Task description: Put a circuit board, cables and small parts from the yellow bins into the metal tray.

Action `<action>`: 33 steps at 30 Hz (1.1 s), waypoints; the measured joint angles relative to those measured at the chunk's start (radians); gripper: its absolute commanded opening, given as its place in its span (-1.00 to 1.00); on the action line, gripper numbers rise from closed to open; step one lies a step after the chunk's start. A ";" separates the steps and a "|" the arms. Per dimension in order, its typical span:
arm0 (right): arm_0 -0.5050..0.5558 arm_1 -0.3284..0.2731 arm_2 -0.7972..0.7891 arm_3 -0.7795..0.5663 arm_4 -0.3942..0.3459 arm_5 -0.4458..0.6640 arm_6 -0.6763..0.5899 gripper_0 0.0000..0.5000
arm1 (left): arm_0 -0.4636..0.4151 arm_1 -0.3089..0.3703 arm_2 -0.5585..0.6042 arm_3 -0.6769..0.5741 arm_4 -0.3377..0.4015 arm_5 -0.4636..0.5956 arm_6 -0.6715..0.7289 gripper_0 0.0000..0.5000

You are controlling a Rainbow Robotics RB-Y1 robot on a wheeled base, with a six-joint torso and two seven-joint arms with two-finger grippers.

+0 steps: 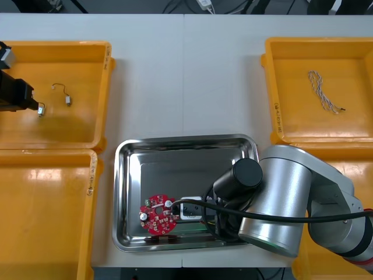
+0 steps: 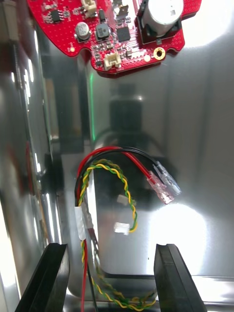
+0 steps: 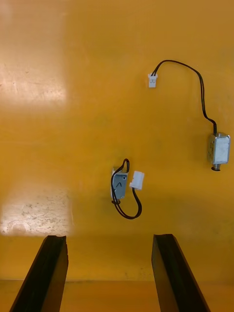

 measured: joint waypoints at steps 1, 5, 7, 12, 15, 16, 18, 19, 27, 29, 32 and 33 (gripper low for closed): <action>0.000 0.000 0.000 0.000 0.003 0.000 0.000 1.00 | 0.000 0.000 -0.001 0.000 -0.002 -0.002 0.000 1.00; 0.000 0.001 0.000 0.000 0.008 0.001 0.000 1.00 | 0.000 0.000 -0.009 0.006 -0.006 -0.021 0.000 1.00; 0.000 0.001 -0.001 0.000 0.008 0.006 0.000 1.00 | 0.000 0.000 -0.017 0.009 -0.007 -0.032 0.000 1.00; 0.000 0.003 -0.034 -0.020 0.003 0.101 0.000 1.00 | 0.000 0.000 -0.031 0.022 -0.013 -0.058 0.000 1.00; -0.002 0.003 -0.091 -0.046 -0.042 0.150 0.000 1.00 | 0.000 -0.001 -0.031 0.035 -0.017 -0.072 0.000 1.00; -0.004 0.003 -0.116 -0.052 -0.067 0.154 0.000 1.00 | 0.000 -0.001 -0.031 0.038 -0.018 -0.075 0.000 1.00; -0.009 0.003 -0.171 -0.061 -0.120 0.155 0.000 1.00 | 0.000 -0.001 -0.031 0.044 -0.022 -0.081 0.000 1.00; -0.014 0.003 -0.202 -0.064 -0.148 0.155 0.000 1.00 | 0.000 -0.001 -0.031 0.045 -0.023 -0.083 0.000 1.00; -0.079 0.001 -0.428 -0.069 -0.294 0.158 -0.013 1.00 | 0.000 -0.015 -0.031 0.069 -0.038 -0.125 0.000 1.00; -0.098 -0.004 -0.465 -0.069 -0.312 0.158 -0.024 1.00 | 0.000 -0.020 -0.031 0.077 -0.043 -0.131 0.000 1.00; -0.129 -0.025 -0.511 -0.068 -0.338 0.158 -0.038 1.00 | 0.000 -0.028 -0.031 0.081 -0.048 -0.132 0.000 1.00; -0.139 -0.034 -0.523 -0.067 -0.350 0.158 -0.038 1.00 | 0.000 -0.030 -0.031 0.081 -0.049 -0.133 0.000 1.00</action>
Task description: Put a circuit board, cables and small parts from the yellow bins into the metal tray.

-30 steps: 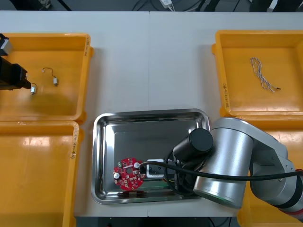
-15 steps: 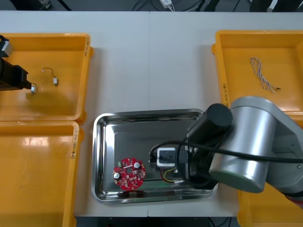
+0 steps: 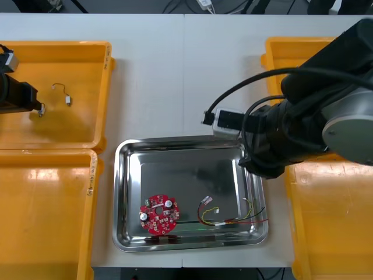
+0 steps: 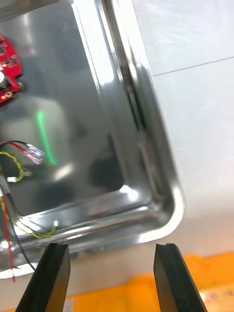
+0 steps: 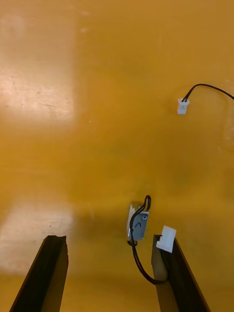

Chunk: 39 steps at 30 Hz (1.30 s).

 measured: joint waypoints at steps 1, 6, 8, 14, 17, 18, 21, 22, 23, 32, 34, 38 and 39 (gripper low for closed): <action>-0.010 -0.011 -0.012 0.004 -0.016 0.000 0.000 1.00 | 0.000 -0.003 0.000 0.000 -0.001 -0.002 0.000 1.00; -0.059 -0.064 -0.086 0.068 -0.093 0.000 0.000 1.00 | 0.000 -0.007 -0.027 0.003 -0.006 -0.036 0.000 1.00; -0.074 -0.081 -0.122 0.105 -0.115 0.000 0.000 1.00 | 0.000 -0.007 -0.041 0.006 -0.006 -0.042 0.000 1.00; -0.098 -0.134 -0.221 0.209 -0.134 0.000 0.000 1.00 | 0.000 -0.007 -0.057 0.014 -0.006 -0.050 0.000 1.00; -0.109 -0.158 -0.247 0.267 -0.135 0.000 0.000 1.00 | 0.000 -0.008 -0.065 0.019 -0.006 -0.064 0.000 1.00; -0.114 -0.164 -0.255 0.294 -0.134 0.000 0.000 1.00 | 0.000 -0.008 -0.069 0.022 -0.006 -0.069 0.000 1.00; -0.132 -0.171 -0.284 0.387 -0.125 0.000 0.000 1.00 | 0.000 -0.008 -0.085 0.028 -0.006 -0.085 0.000 1.00; -0.138 -0.171 -0.293 0.416 -0.118 0.000 0.000 1.00 | 0.000 -0.008 -0.089 0.030 -0.006 -0.087 0.000 1.00; -0.147 -0.171 -0.302 0.446 -0.107 0.000 0.000 1.00 | 0.000 -0.008 -0.092 0.031 -0.006 -0.089 0.000 1.00; -0.220 -0.171 -0.316 0.634 0.018 0.000 0.038 1.00 | 0.000 -0.009 -0.094 0.035 -0.006 -0.098 0.000 -0.19; -0.229 -0.171 -0.318 0.667 0.045 0.000 0.053 1.00 | 0.000 -0.009 -0.095 0.035 -0.006 -0.100 0.000 -0.99; -0.245 -0.171 -0.326 0.730 0.087 0.000 0.062 1.00 | 0.000 -0.009 -0.095 0.035 -0.006 -0.104 0.000 -1.00; -0.251 -0.171 -0.329 0.750 0.100 0.000 0.063 1.00 | 0.000 -0.009 -0.095 0.035 -0.006 -0.108 0.000 -1.00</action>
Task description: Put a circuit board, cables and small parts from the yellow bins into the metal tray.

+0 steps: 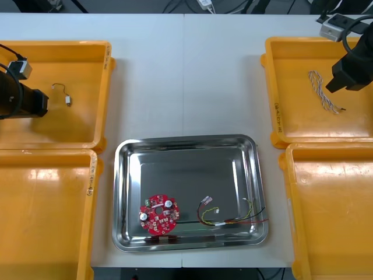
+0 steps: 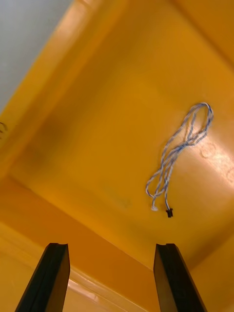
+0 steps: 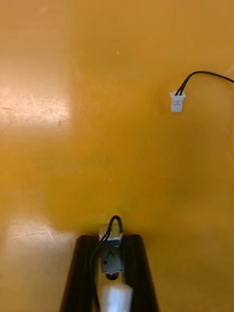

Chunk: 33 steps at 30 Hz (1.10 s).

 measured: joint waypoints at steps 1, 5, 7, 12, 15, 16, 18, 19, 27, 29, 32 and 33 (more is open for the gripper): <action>-0.006 0.000 -0.004 0.023 0.010 0.000 0.001 1.00 | 0.000 0.000 -0.001 0.000 0.000 -0.004 0.000 -1.00; -0.030 0.000 -0.024 0.113 0.037 -0.005 0.029 1.00 | 0.000 0.000 -0.007 0.000 0.000 -0.018 0.000 -1.00; -0.038 0.000 -0.033 0.149 0.057 -0.024 0.034 1.00 | 0.000 0.000 -0.011 0.000 0.000 -0.022 0.000 -1.00; -0.052 0.000 -0.039 0.216 0.100 -0.092 0.043 1.00 | -0.001 0.000 -0.013 0.000 0.000 -0.024 0.000 -1.00; -0.063 0.000 -0.039 0.260 0.114 -0.134 0.055 1.00 | -0.001 0.000 -0.013 0.000 0.000 -0.023 0.000 -1.00; -0.067 0.000 -0.039 0.272 0.119 -0.147 0.056 1.00 | -0.002 0.000 -0.013 0.000 0.001 -0.021 0.000 -1.00; -0.074 0.001 -0.039 0.299 0.130 -0.177 0.056 1.00 | -0.008 0.000 -0.013 0.000 0.002 -0.006 0.000 -1.00; -0.076 0.003 -0.039 0.311 0.135 -0.197 0.057 1.00 | -0.013 0.000 -0.013 0.000 0.004 0.008 0.000 -1.00; -0.095 0.038 -0.039 0.454 0.152 -0.338 0.130 1.00 | -0.047 0.000 -0.006 -0.024 0.004 0.141 0.000 -1.00; -0.104 0.049 -0.039 0.496 0.156 -0.359 0.131 1.00 | -0.047 0.000 0.000 -0.048 0.001 0.172 0.000 -1.00; -0.112 0.061 -0.039 0.537 0.158 -0.391 0.132 1.00 | -0.047 0.000 0.014 -0.092 -0.001 0.228 0.000 -1.00; -0.113 0.065 -0.039 0.543 0.159 -0.399 0.134 1.00 | -0.047 0.000 0.020 -0.107 -0.003 0.245 0.000 -1.00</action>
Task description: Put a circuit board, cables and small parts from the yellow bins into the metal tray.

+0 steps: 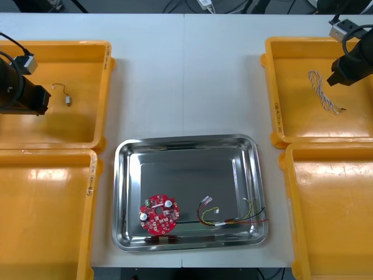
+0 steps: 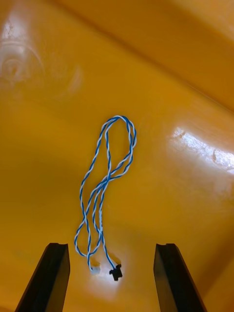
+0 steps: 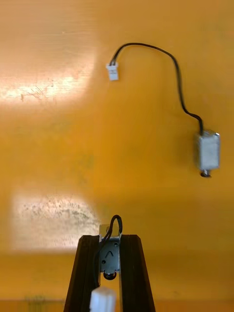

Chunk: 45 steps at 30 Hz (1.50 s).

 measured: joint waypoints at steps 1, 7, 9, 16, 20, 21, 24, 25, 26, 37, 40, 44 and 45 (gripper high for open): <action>0.000 0.004 0.000 0.005 0.002 -0.008 0.003 1.00 | 0.000 0.000 0.006 -0.017 -0.001 0.018 0.000 -1.00; -0.001 0.022 0.000 0.046 0.014 -0.058 0.012 1.00 | 0.000 0.000 0.028 -0.139 -0.009 0.122 0.000 -1.00; -0.002 0.028 0.000 0.065 0.018 -0.068 0.014 1.00 | 0.000 0.000 0.031 -0.180 -0.010 0.156 0.000 -1.00; -0.002 0.045 0.017 0.115 0.025 -0.109 0.052 1.00 | 0.000 -0.006 0.036 -0.322 -0.010 0.248 0.011 -1.00; -0.002 0.045 0.047 0.132 0.025 -0.125 0.052 1.00 | 0.000 -0.030 0.037 -0.380 -0.010 0.274 0.100 -1.00; -0.002 0.046 0.051 0.136 0.025 -0.125 0.052 1.00 | 0.000 -0.038 0.037 -0.393 -0.011 0.278 0.138 -1.00; -0.002 0.047 0.053 0.148 0.026 -0.128 0.053 1.00 | 0.000 -0.067 0.037 -0.431 -0.017 0.293 0.256 -1.00; -0.002 0.047 0.053 0.150 0.028 -0.128 0.053 1.00 | 0.000 -0.079 0.037 -0.446 -0.024 0.301 0.296 -1.00; -0.002 0.047 0.053 0.151 0.030 -0.128 0.054 1.00 | 0.000 -0.091 0.038 -0.461 -0.032 0.310 0.326 -1.00; -0.002 0.048 0.053 0.157 0.031 -0.130 0.069 1.00 | 0.000 -0.226 0.042 -0.593 -0.114 0.394 0.364 -1.00; -0.002 0.048 0.053 0.157 0.031 -0.136 0.069 1.00 | 0.000 -0.264 0.039 -0.614 -0.137 0.395 0.364 -1.00; 0.000 0.048 0.054 0.157 0.031 -0.154 0.070 1.00 | 0.002 -0.309 0.016 -0.641 -0.192 0.396 0.366 -1.00; 0.000 0.048 0.055 0.157 0.031 -0.156 0.070 1.00 | 0.003 -0.318 0.008 -0.648 -0.205 0.396 0.366 -1.00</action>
